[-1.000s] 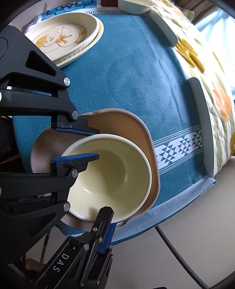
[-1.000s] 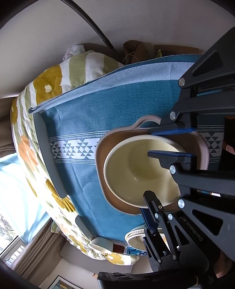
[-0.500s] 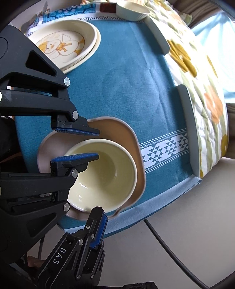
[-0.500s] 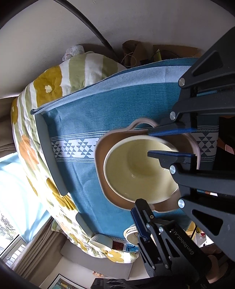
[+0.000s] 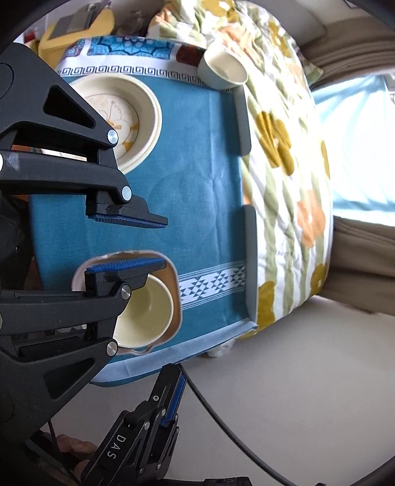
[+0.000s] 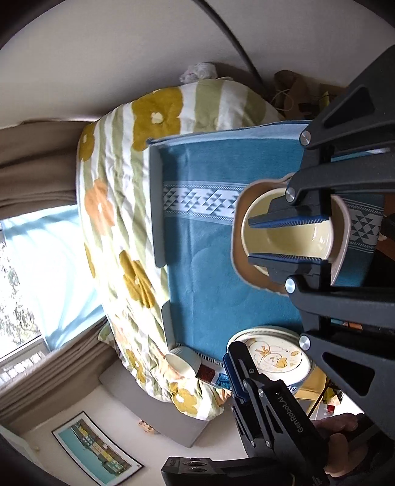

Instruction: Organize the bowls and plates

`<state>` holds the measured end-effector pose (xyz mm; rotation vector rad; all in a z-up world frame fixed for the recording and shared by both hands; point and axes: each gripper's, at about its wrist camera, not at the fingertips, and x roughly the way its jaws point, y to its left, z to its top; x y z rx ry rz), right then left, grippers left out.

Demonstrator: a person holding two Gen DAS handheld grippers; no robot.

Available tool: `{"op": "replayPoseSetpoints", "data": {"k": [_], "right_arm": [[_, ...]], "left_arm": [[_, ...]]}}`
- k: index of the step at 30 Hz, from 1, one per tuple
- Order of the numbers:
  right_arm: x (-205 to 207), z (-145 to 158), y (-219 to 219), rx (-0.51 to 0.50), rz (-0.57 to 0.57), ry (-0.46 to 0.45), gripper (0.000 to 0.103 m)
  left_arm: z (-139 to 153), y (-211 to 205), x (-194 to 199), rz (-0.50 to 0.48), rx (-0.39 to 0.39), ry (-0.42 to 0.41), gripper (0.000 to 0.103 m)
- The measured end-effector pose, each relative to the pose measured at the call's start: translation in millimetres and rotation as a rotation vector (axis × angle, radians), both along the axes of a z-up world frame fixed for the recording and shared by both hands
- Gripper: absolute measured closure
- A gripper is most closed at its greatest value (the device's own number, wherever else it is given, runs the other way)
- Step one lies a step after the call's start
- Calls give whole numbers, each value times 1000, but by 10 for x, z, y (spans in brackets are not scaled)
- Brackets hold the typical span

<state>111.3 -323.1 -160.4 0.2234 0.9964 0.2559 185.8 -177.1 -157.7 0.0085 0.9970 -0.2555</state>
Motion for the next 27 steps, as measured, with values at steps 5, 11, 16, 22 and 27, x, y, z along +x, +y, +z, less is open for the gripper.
{"op": "replayPoseSetpoints", "data": {"k": [5,11,16,22,27], "right_arm": [[218,211,283,41,74,-75,33],[542,330,699,94,155,-126,6],[876,326,1146,92,235,-135,6],[1427,377,1757,88,345,-146,5],[1935,288,2337,46,391,-104,5]], "left_arm": [[175,487,23,138,-5,-41,84],[274,1175,-33,322,-30,-124,4],[360,1666,93,391,-42,-151,3],[269,2486,463,498,-159,-107,3],[-90,3086,936,564,-277,-28,3]]}}
